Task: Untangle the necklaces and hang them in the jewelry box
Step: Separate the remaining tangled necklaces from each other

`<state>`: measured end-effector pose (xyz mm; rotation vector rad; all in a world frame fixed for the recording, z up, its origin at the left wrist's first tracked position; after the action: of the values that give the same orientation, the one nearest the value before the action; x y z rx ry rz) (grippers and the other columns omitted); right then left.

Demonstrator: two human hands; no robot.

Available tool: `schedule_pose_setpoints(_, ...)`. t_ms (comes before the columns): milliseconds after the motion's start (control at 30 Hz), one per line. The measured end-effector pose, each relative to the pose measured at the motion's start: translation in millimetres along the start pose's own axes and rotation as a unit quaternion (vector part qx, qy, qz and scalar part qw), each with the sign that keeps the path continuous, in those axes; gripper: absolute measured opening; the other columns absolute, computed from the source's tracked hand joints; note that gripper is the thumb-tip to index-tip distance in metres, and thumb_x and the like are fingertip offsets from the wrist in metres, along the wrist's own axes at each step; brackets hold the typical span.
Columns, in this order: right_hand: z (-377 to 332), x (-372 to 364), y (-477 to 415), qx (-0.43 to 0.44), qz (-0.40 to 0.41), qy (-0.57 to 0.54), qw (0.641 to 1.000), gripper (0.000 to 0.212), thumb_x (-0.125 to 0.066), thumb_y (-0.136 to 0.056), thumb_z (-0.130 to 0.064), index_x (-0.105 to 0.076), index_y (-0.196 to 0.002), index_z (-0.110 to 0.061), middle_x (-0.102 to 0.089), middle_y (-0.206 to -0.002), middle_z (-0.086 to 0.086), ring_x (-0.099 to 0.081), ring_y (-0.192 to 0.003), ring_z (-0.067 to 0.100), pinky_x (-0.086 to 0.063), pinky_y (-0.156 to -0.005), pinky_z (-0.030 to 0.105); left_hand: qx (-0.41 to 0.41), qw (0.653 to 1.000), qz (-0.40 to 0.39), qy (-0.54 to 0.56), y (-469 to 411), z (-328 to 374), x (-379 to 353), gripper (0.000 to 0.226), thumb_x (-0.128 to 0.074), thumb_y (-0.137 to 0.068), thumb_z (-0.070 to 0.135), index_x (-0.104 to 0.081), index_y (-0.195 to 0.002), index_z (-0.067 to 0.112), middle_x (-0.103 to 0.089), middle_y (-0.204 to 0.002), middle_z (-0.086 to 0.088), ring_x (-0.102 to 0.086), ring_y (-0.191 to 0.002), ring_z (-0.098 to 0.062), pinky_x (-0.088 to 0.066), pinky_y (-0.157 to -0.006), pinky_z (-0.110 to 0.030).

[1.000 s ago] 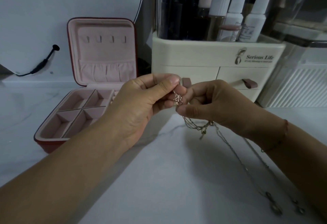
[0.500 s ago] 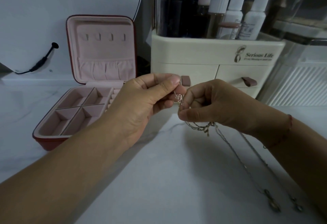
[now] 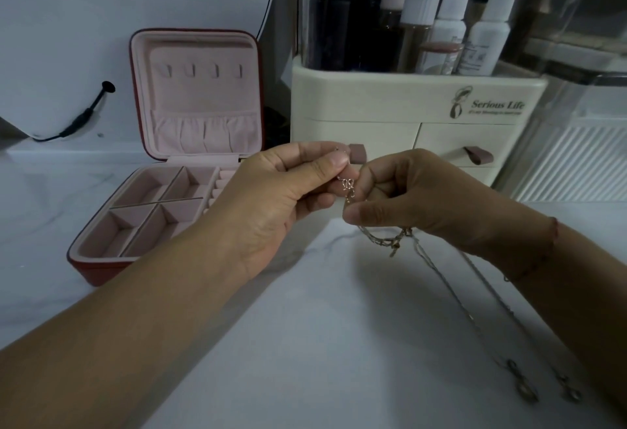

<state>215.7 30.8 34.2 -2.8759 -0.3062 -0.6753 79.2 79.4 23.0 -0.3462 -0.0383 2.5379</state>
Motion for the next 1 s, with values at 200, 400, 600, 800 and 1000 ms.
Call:
schedule_pose_setpoints(200, 1.5, -0.1, 0.4, -0.019, -0.015, 0.011, 1.0, 0.02, -0.076, -0.063, -0.03, -0.068, -0.07, -0.013, -0.035, -0.045, -0.002, -0.027, -0.045, 0.015, -0.025, -0.048, 0.026, 0.001, 1.0, 0.003, 0.015, -1.0, -0.1, 0.3, 0.016, -0.067, -0.066, 0.02, -0.071, -0.081, 0.016, -0.073, -0.073, -0.002, -0.065, -0.064, -0.005, -0.05, -0.056, -0.013)
schedule_pose_setpoints(400, 1.5, 1.6, -0.3, -0.014, 0.003, -0.012, 1.0, 0.018, -0.075, -0.064, -0.028, -0.067, -0.067, -0.012, -0.038, -0.046, 0.0, -0.027, -0.044, 0.013, -0.025, -0.046, 0.021, -0.001, 1.0, 0.002, 0.021, -2.0, -0.1, 0.5, 0.014, -0.067, -0.065, 0.019, -0.071, -0.079, 0.016, -0.073, -0.072, -0.002, -0.065, -0.063, -0.005, -0.049, -0.055, -0.013)
schedule_pose_setpoints(600, 4.2, 12.2, -1.6, 0.006, 0.068, -0.103, 0.992, 0.016, -0.071, -0.074, -0.027, -0.063, -0.069, -0.014, -0.036, -0.049, -0.002, -0.027, -0.046, 0.011, -0.018, -0.049, 0.03, 0.008, 1.0, 0.002, 0.028, -4.1, -1.7, 2.8, 0.019, -0.07, -0.061, 0.018, -0.069, -0.08, 0.013, -0.072, -0.07, -0.001, -0.067, -0.062, -0.008, -0.049, -0.054, -0.014)
schedule_pose_setpoints(800, 6.6, 14.5, -2.7, 0.008, 0.098, -0.122, 0.988, 0.013, -0.066, -0.077, -0.025, -0.062, -0.07, -0.015, -0.035, -0.048, -0.005, -0.025, -0.047, 0.012, -0.014, -0.055, 0.038, 0.011, 0.999, -0.003, 0.032, -5.1, -2.7, 2.7, 0.024, -0.071, -0.056, 0.015, -0.068, -0.079, 0.012, -0.071, -0.07, -0.001, -0.067, -0.064, -0.009, -0.05, -0.055, -0.014)
schedule_pose_setpoints(1000, 6.5, 13.6, -2.6, 0.006, 0.094, -0.12, 0.988, 0.012, -0.066, -0.077, -0.025, -0.064, -0.068, -0.018, -0.036, -0.048, -0.005, -0.025, -0.047, 0.011, -0.015, -0.054, 0.037, 0.008, 1.0, -0.003, 0.027, -3.7, -1.2, 2.3, 0.025, -0.07, -0.056, 0.012, -0.067, -0.081, 0.011, -0.07, -0.068, -0.002, -0.066, -0.063, -0.009, -0.051, -0.057, -0.015)
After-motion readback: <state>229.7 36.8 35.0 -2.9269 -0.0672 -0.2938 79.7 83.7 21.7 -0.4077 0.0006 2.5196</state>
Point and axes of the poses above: each hand's wrist, its own y-axis away from the middle knuckle, its own x-axis out of the back of the hand, z = x × y, the point moved 4 cm from there along -y, towards the middle knuckle
